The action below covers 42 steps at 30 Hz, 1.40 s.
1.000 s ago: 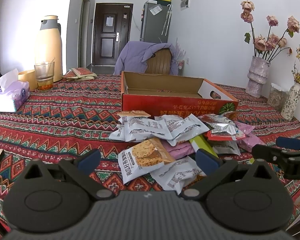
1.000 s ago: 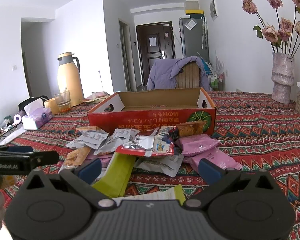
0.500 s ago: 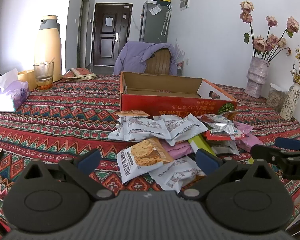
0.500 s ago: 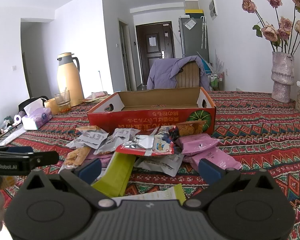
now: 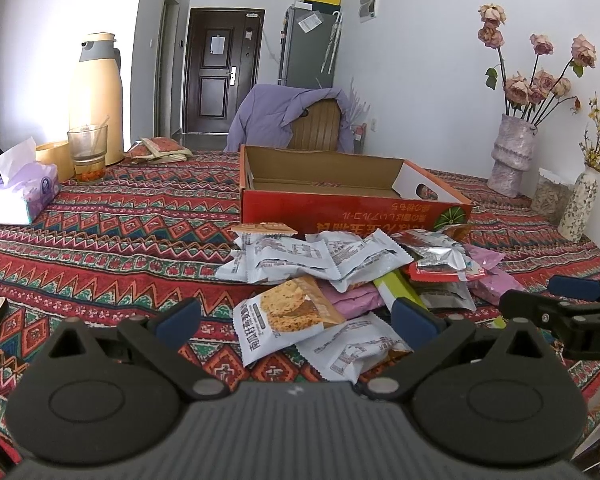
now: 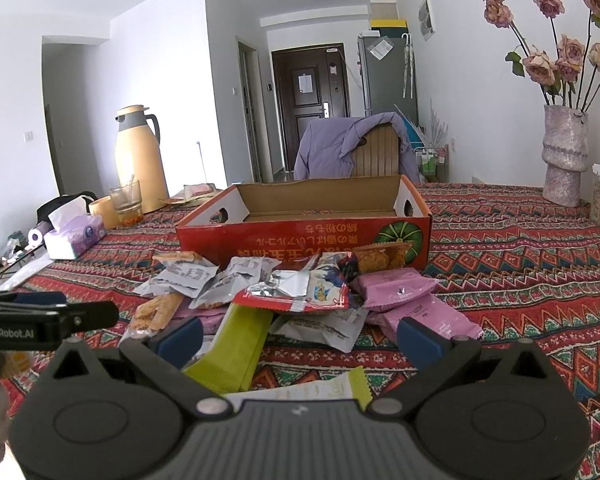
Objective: Organize snacks
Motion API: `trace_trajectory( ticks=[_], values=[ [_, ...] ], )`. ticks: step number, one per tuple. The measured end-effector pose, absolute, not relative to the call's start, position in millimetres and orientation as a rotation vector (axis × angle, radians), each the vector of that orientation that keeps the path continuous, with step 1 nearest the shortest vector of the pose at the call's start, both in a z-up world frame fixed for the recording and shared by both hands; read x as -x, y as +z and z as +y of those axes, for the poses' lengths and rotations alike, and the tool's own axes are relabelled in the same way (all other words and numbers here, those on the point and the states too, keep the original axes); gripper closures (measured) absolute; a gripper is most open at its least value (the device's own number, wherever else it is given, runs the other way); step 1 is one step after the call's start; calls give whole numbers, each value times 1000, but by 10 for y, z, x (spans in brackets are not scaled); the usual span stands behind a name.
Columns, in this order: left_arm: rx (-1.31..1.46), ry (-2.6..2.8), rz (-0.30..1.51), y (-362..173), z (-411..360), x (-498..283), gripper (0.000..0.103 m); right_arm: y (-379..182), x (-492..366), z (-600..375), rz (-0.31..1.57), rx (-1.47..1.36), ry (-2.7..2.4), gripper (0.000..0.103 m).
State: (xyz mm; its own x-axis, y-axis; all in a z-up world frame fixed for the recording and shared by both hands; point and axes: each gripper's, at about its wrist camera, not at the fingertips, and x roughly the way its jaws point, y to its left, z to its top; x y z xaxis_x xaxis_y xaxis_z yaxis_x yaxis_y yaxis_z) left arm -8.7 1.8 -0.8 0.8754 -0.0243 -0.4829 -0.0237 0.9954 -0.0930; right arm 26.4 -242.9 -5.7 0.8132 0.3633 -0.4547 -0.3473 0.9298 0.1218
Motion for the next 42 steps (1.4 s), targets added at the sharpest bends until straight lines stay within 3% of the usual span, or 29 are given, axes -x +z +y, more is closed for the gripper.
trace_trajectory(
  ticks=[42],
  values=[
    [96,-8,524,-56,2,116,0,-94,-265,-2439,526,-37,365,0]
  ],
)
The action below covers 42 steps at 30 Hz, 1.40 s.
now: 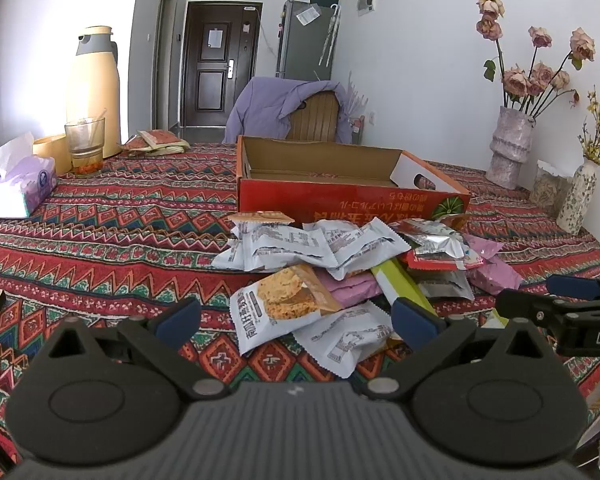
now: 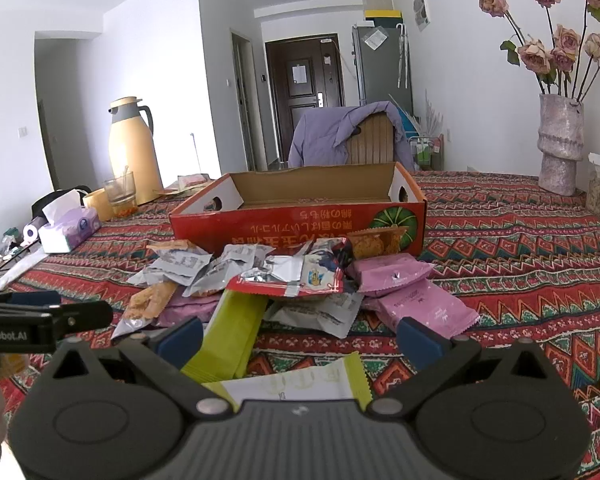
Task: Organize snacks
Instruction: 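Lower the right tool onto the yellow-green bar and close on it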
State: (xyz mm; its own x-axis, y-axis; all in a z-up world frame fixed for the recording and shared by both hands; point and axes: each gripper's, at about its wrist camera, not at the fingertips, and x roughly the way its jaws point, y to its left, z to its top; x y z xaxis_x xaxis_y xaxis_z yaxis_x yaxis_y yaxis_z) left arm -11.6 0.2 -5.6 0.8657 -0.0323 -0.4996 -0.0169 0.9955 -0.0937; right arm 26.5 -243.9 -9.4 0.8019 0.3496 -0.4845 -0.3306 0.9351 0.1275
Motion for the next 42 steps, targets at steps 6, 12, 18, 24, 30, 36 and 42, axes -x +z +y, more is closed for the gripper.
trace_trajectory(
  ticks=[6,12,18,24,30,36,42],
  values=[
    [96,-7,526,-59,4,116,0,-94,-266,-2439,527,-37,365,0],
    [93,-8,529,-66,-4,115,0,-122,-258,-2430,537,-26,377,0],
    [93,-8,538,-90,-13,102,0,-197,-288,-2398,592,17,333,0],
    [91,-8,550,-103,-14,107,0,-383,-352,-2312,698,49,320,0],
    [92,8,563,-126,6,101,0,-372,-290,-2295,716,69,324,0],
    [96,25,587,-179,3,69,0,-339,-217,-2309,760,20,372,0],
    [107,42,584,-168,64,127,0,-373,-375,-2191,816,-77,365,0]
  ],
)
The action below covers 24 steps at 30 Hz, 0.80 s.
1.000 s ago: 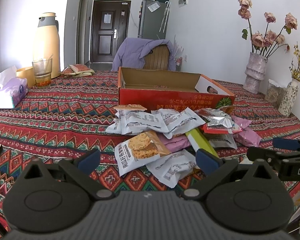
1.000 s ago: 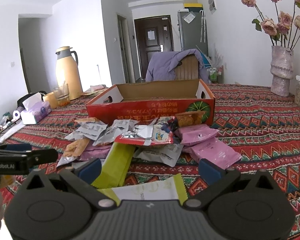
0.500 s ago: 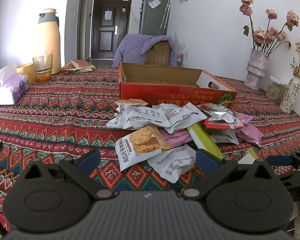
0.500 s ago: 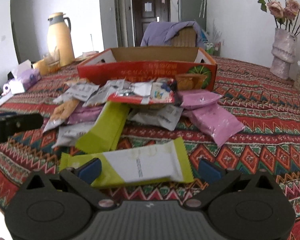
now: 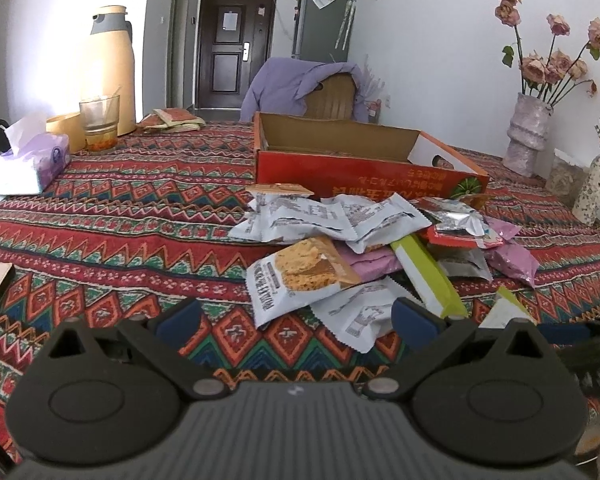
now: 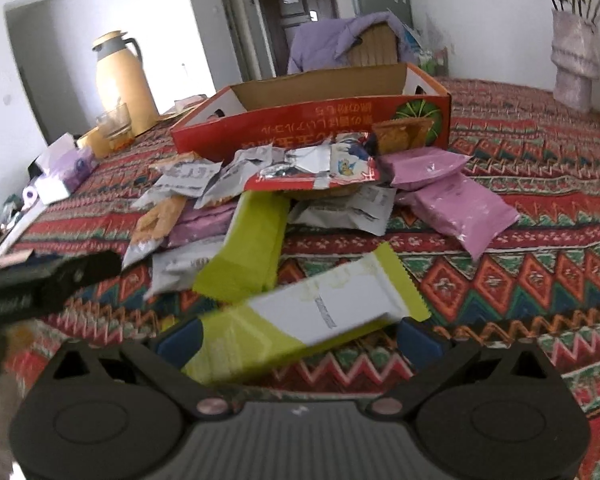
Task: Organize snacks
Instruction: 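Lower the right tool onto the yellow-green bar and close on it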
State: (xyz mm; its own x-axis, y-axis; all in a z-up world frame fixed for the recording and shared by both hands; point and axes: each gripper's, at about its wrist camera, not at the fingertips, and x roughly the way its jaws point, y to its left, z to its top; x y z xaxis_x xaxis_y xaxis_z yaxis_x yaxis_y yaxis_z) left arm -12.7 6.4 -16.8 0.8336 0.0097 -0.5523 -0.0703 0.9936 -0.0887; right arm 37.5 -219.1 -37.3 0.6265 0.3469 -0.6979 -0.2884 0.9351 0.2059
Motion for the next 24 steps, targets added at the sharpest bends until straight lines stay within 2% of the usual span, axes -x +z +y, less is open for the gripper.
trace_trajectory(
  ticks=[9,12,15,20,24],
  values=[
    [142,76,584,-164,229,195,0,-403,-474,-1943,822,36,337,0],
    [141,67,588,-170,218,189,0,-453,-391,-1917,810,119,335,4],
    [137,55,590,-175,196,190,0,-451,-343,-1992,792,180,315,9],
    [140,52,596,-183,186,176,0,-407,-350,-2226,764,205,280,35],
    [139,51,602,-187,157,168,0,-423,-405,-2318,753,170,284,36]
  ],
)
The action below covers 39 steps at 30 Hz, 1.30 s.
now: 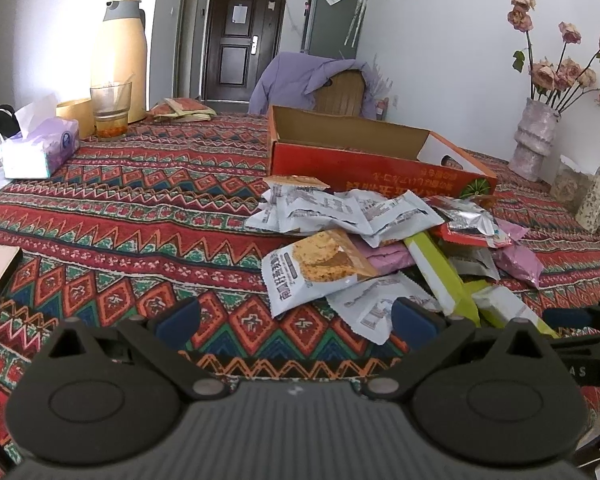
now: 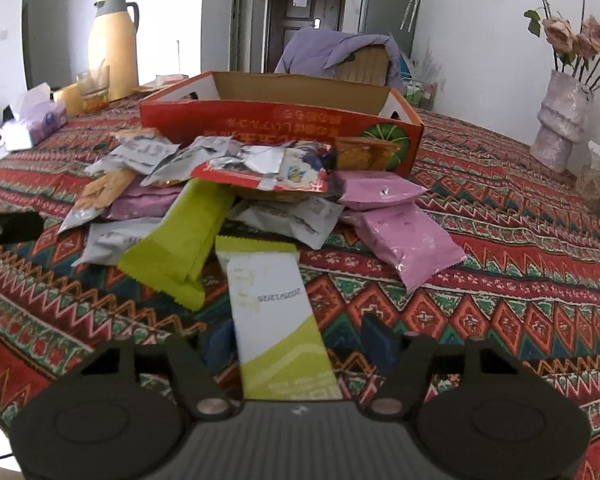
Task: Organize snacks
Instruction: 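Lower the right tool onto the yellow-green bar and close on it, then lift the yellow-green bar with the right tool while the left tool grasps the cookie packet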
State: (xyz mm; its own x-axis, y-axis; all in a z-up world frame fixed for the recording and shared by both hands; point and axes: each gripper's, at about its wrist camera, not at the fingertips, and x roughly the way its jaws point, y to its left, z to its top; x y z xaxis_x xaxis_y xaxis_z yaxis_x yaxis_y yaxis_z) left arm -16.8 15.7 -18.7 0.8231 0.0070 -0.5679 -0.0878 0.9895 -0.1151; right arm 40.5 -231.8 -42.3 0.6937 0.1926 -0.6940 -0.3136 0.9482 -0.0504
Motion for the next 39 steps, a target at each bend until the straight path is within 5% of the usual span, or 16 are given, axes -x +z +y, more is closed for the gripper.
trace_trajectory(
  ticks=[4,11,39],
  values=[
    [124,45,605,-185,114,171,0,-464,-404,-2316,725,157,301,37],
    [119,30,614,-202,48,152,0,-482,-339,-2344,693,129,391,64],
    [105,76,636,-189,-81,-141,0,-71,-159,-2742,465,51,359,67]
  ],
)
